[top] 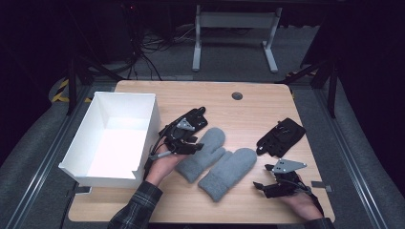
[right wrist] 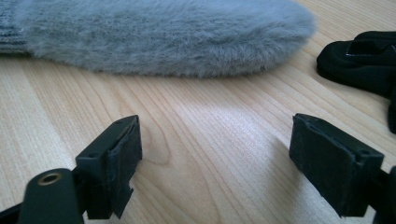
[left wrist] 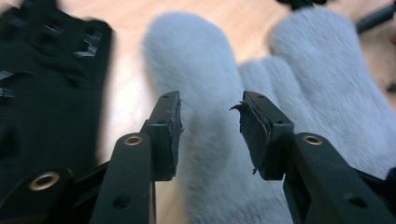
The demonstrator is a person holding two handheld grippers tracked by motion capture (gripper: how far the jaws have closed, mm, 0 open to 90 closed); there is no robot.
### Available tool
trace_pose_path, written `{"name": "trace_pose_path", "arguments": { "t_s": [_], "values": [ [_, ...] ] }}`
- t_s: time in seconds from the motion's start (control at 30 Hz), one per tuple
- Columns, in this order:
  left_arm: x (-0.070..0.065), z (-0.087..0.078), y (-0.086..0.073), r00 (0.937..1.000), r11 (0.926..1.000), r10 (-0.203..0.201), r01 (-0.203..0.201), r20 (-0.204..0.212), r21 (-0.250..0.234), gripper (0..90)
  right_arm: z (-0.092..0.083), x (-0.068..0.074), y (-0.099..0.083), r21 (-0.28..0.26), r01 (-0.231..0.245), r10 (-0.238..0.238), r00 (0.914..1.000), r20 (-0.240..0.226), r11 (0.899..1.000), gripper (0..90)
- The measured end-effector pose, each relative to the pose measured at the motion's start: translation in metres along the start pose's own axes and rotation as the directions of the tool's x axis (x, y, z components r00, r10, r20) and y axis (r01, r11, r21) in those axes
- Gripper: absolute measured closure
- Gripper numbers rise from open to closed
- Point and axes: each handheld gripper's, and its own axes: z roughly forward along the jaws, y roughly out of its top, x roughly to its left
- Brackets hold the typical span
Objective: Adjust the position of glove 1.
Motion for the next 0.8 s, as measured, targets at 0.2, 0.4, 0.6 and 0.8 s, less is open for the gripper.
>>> {"name": "trace_pose_path", "arguments": {
  "t_s": [0.2, 0.4, 0.6, 0.8],
  "values": [
    [0.011, 0.012, -0.003, 0.999, 0.9986, -0.044, 0.044, -0.01, 0.03, 53.0, 0.0, 0.0, 0.0, 0.0, 0.001, -0.001, 1.0, 0.001, 1.0, 17.7],
    [0.014, 0.029, -0.008, 0.999, 0.9935, -0.038, 0.04, -0.022, 0.107, 51.7, 0.0, 0.0, 0.0, 0.0, 0.001, -0.001, 1.0, 0.0, 1.0, 17.7],
    [0.018, 0.036, -0.013, 0.9977, 0.9896, -0.063, 0.065, -0.026, 0.128, 51.5, 0.0, 0.0, 0.0, 0.0, 0.0, 0.0, 1.0, 0.001, 1.0, 17.7],
    [0.021, 0.038, -0.016, 0.9947, 0.9881, -0.095, 0.09, 0.037, 0.125, 70.8, 0.0, 0.0, 0.0, 0.0, 0.001, -0.001, 1.0, 0.002, 1.0, 17.7]
  ]
}}
